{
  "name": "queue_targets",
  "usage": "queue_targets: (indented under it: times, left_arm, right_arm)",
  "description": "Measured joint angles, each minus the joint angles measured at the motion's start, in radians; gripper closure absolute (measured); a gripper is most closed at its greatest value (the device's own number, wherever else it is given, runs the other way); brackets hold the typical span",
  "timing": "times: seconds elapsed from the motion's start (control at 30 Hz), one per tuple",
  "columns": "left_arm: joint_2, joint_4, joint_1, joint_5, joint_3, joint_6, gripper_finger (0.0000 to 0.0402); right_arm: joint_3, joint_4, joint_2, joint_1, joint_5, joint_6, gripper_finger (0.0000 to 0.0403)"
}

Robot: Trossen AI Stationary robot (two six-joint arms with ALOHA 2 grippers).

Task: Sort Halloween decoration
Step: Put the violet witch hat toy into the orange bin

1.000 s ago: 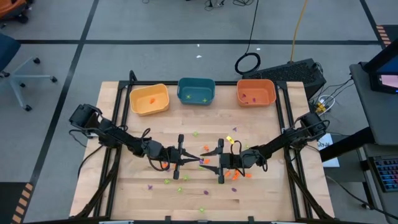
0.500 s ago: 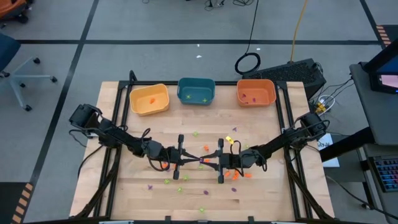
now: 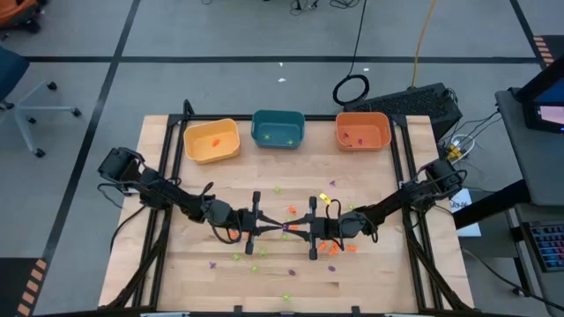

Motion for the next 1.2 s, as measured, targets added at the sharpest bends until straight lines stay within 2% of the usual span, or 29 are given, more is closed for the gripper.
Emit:
queue_targets:
  times: [0.27,0.4,0.57,0.77,0.97,1.2]
  left_arm:
    - [-0.014,-0.027,-0.002,0.031,0.0,-0.008,0.0228]
    - [-0.061,-0.049,-0.004,-0.016,-0.001,-0.008,0.0185]
    - [-0.161,-0.21,-0.004,-0.115,-0.001,-0.035,0.0179]
    - [-0.292,-0.412,-0.004,-0.128,-0.002,-0.061,0.0179]
    - [-0.346,-0.479,0.001,-0.131,-0.017,-0.111,0.0179]
    - [-0.33,-0.492,0.056,-0.141,-0.031,-0.122,0.0178]
  right_arm:
    - [0.0,0.0,0.0,-0.003,0.009,-0.004,0.036]
    - [0.0,-0.001,0.0,-0.013,0.005,-0.025,0.036]
    - [0.0,-0.015,-0.014,-0.029,0.006,-0.027,0.036]
    - [0.0,-0.12,-0.119,-0.059,0.01,-0.027,0.036]
    - [0.0,-0.47,-0.331,-0.114,0.11,-0.023,0.036]
    - [0.0,-0.79,-0.547,-0.252,0.13,-0.019,0.036]
